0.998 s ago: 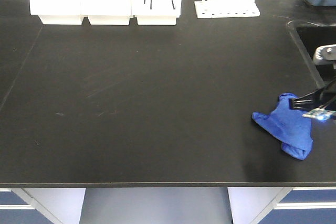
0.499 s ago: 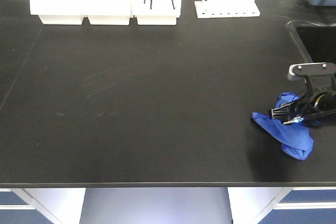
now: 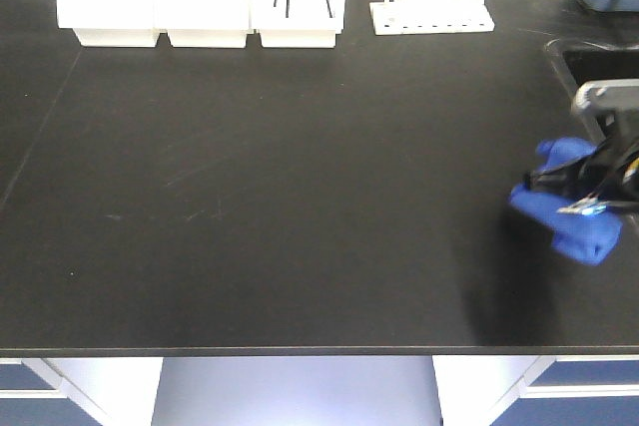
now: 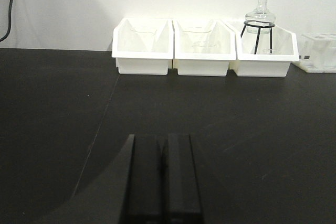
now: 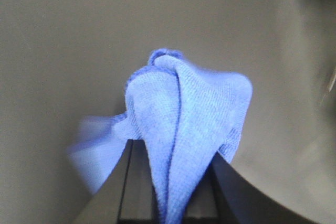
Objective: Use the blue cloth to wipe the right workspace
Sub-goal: 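Close the right gripper on the blue cloth, then lift the blue cloth up with the right gripper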
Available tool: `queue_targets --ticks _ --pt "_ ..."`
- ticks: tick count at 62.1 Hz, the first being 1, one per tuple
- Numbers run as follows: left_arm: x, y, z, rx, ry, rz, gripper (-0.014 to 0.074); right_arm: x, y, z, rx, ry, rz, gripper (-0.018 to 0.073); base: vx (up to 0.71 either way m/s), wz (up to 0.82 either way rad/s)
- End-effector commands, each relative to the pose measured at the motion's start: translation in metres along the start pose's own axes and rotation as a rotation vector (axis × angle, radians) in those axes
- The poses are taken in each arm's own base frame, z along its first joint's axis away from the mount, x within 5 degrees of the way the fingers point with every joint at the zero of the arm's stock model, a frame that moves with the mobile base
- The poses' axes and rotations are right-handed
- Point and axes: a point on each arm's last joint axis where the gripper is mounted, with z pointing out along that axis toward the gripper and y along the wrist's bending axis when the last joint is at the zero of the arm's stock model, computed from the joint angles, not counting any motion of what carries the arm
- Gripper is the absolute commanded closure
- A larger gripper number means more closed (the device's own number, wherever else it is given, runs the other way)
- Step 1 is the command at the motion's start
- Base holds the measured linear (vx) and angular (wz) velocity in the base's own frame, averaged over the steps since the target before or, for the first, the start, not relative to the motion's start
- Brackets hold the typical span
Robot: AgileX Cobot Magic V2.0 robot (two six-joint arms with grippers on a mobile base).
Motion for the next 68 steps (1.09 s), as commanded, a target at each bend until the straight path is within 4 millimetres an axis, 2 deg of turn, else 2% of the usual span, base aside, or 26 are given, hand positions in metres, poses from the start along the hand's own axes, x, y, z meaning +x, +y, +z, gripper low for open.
queue_targets --ticks 1,8,12,21,26,34,44,68 --pt "0.002 -0.001 0.001 0.009 -0.064 -0.008 0.0602 -0.027 -0.002 -0.039 -0.011 -0.211 0.007 0.0568 0.00 0.00" --pt "0.002 -0.001 0.001 0.009 -0.064 -0.008 0.0602 -0.031 -0.004 -0.075 -0.010 -0.337 0.017 0.0567 0.00 0.00" --pt "0.002 -0.001 0.001 0.009 -0.064 -0.008 0.0602 -0.027 -0.004 -0.095 -0.009 -0.397 0.019 0.0567 0.00 0.00" --pt "0.002 -0.001 0.001 0.009 -0.064 -0.008 0.0602 -0.008 -0.006 -0.132 -0.007 -0.521 0.025 0.0567 0.00 0.00" --pt "0.002 -0.001 0.001 0.009 -0.064 -0.008 0.0602 0.005 -0.007 -0.143 -0.006 -0.558 0.026 0.0567 0.00 0.00" --pt "0.002 -0.001 0.001 0.009 -0.064 -0.008 0.0602 0.024 -0.007 -0.154 -0.002 -0.596 0.028 0.0567 0.00 0.00" --pt "0.002 -0.001 0.001 0.009 -0.064 -0.008 0.0602 0.042 -0.008 -0.157 0.009 -0.590 0.032 0.0567 0.00 0.00" --pt "0.002 -0.001 0.001 0.009 -0.064 -0.008 0.0602 0.045 -0.009 -0.158 0.013 -0.583 0.034 0.0567 0.00 0.00"
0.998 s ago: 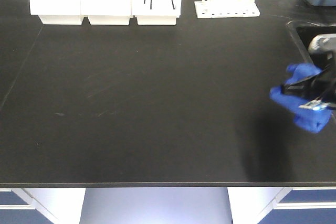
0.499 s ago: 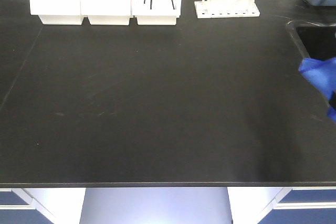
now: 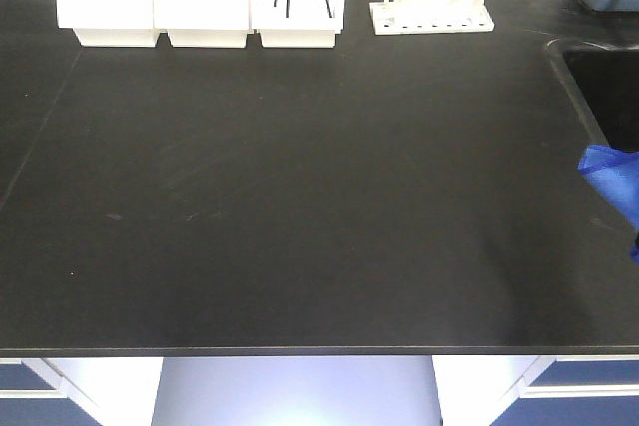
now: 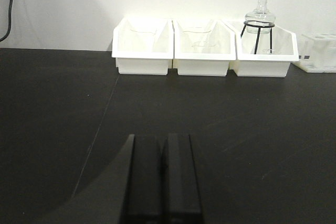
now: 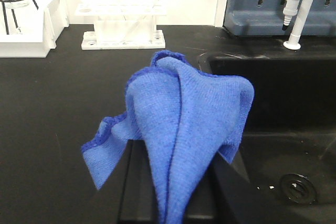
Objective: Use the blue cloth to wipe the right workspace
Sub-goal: 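Lift the blue cloth up with the right gripper, then drive the base backward and turn away, holding the cloth in the right gripper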
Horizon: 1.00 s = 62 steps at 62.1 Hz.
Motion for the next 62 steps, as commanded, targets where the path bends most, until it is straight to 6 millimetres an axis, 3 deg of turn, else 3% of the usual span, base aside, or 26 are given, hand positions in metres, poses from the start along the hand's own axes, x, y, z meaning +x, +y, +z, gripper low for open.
queue_targets --ticks 1,62 --pt "0.0024 -0.0007 0.0005 0.009 -0.064 -0.008 0.0602 -0.0157 0.0015 -0.0023 -0.019 -0.096 -0.008 0.0567 0.00 0.00" --pt "0.0024 -0.0007 0.0005 0.009 -0.064 -0.008 0.0602 -0.0157 0.0015 -0.0023 -0.019 -0.096 -0.007 0.0567 -0.02 0.00"
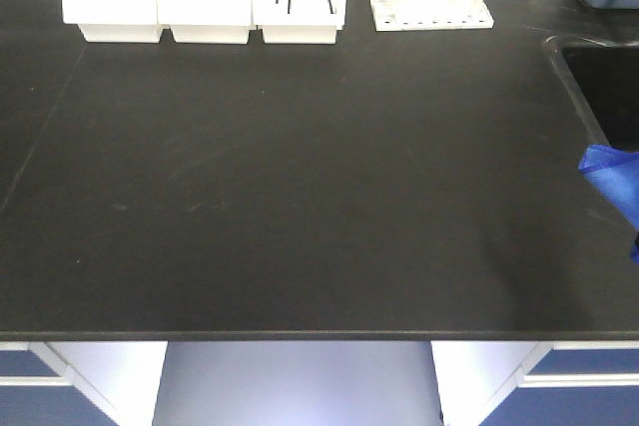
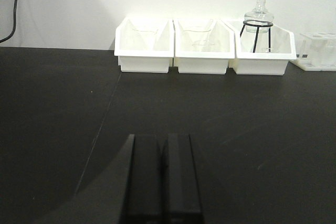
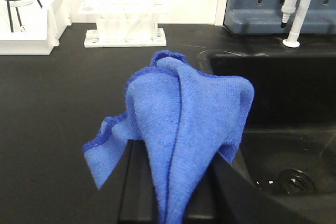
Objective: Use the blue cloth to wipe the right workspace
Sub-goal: 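Drive the base backward and turn away, holding the cloth in the right gripper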
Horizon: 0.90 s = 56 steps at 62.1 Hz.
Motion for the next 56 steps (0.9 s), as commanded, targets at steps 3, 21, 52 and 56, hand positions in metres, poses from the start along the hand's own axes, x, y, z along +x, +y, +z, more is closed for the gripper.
queue_targets --ticks 3,21,52,56 --pt "0.0024 -0.0007 0.0005 0.009 -0.064 -0.008 0.0602 -0.0157 0.0015 -0.0023 -0.018 -0.096 -0.010 0.0567 -0.12 0.01" --pt "0.0024 -0.0007 0.0005 0.009 -0.064 -0.008 0.0602 -0.0157 0.0015 -0.0023 -0.018 -0.096 -0.010 0.0567 -0.17 -0.05" --pt "0.0024 -0.0007 0.0005 0.009 -0.064 -0.008 0.0602 -0.0157 0.0015 -0.0023 -0.018 -0.096 -0.010 0.0567 -0.23 0.05" --pt "0.0024 -0.0007 0.0005 0.009 -0.064 -0.008 0.0602 -0.0157 0.0015 -0.0023 -0.018 -0.096 -0.010 0.0567 -0.28 0.08"
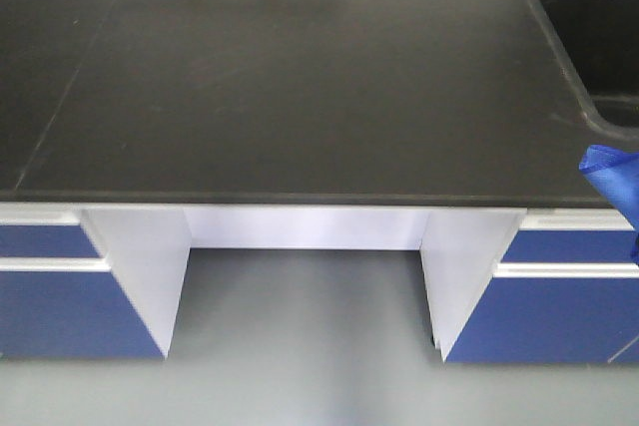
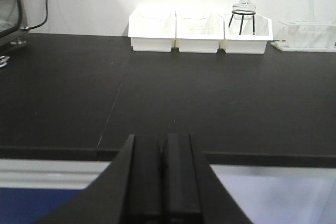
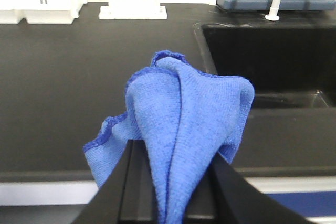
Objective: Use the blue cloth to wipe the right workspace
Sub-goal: 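Drive the base backward and turn away, holding the cloth in the right gripper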
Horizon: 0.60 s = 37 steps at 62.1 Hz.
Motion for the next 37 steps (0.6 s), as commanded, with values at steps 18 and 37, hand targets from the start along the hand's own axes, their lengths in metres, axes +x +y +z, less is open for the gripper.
queue_targets --ticks 18,37 --pt "0.0024 -0.0007 0.0005 0.009 -0.064 -0.008 0.0602 -0.0159 0.0015 -0.0023 -0.018 -0.097 -0.010 0.0567 -0.31 0.08" --pt "0.0024 -0.0007 0.0005 0.009 -0.064 -0.008 0.0602 -0.0159 0.0015 -0.0023 -0.018 -0.097 -0.010 0.0567 -0.34 0.06"
